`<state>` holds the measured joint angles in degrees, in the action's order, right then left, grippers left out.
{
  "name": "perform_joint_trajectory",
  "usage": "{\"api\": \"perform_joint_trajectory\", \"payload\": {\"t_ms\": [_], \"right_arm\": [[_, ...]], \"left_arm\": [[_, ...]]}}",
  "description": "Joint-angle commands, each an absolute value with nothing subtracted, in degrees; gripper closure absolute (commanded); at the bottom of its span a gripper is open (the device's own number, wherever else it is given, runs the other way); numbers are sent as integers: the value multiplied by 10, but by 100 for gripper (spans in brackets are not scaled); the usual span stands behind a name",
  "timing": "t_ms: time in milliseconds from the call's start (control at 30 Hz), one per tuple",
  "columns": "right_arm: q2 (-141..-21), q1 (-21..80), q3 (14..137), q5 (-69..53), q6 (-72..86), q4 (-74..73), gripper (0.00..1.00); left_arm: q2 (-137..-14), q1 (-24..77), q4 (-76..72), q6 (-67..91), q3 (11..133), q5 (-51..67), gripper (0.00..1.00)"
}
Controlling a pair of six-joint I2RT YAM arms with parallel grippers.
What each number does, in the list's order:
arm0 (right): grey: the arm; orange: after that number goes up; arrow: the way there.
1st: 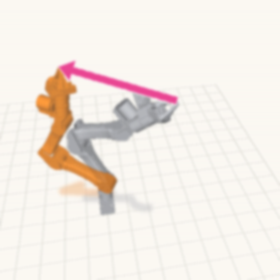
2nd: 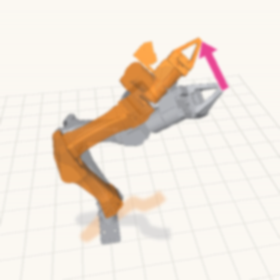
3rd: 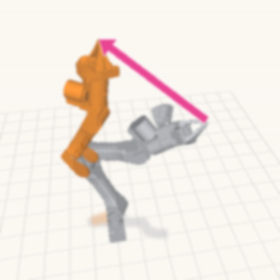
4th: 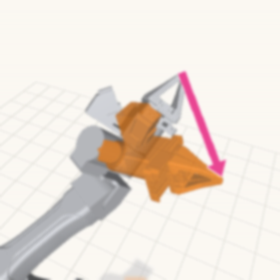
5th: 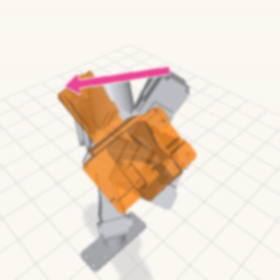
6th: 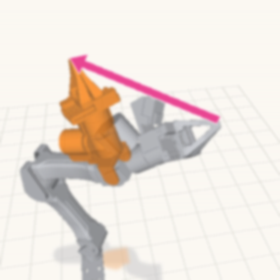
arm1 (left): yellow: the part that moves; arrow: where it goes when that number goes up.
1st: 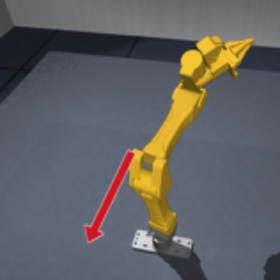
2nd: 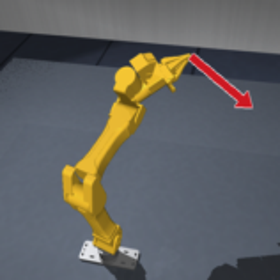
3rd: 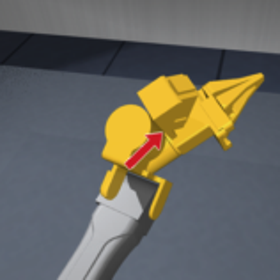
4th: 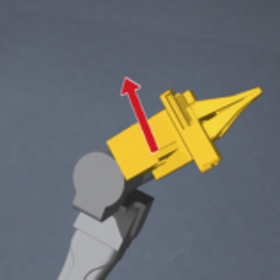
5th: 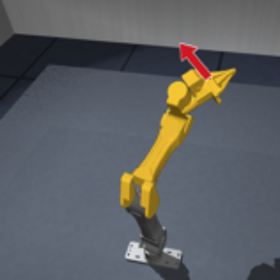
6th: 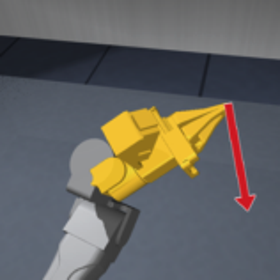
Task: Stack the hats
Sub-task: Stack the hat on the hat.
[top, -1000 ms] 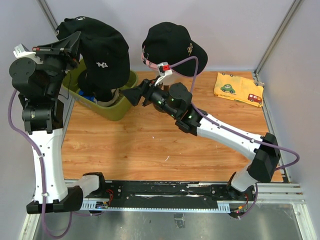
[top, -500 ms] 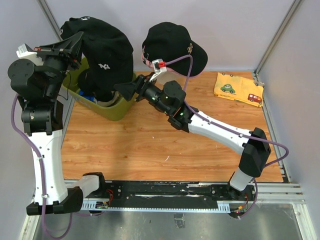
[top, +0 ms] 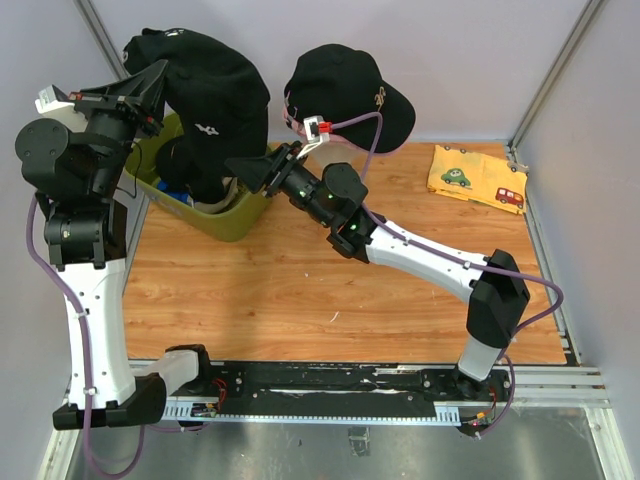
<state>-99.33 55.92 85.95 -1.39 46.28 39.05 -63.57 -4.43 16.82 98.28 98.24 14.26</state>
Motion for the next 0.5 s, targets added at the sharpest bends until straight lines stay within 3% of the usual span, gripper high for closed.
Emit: {"api": "perform_joint_trajectory", "payload": {"t_ms": [0, 167, 467], "right_arm": [[-978, 551, 851, -19, 481, 445, 59], [-962, 545, 842, -26, 487, 442, 73], [-915, 539, 842, -30, 474, 398, 84]], "left_arm": [[-625, -47, 120, 999, 973, 152, 99], [-621, -47, 105, 1006, 961, 144, 99], [-602, -47, 90, 1014, 936, 128, 99]]}}
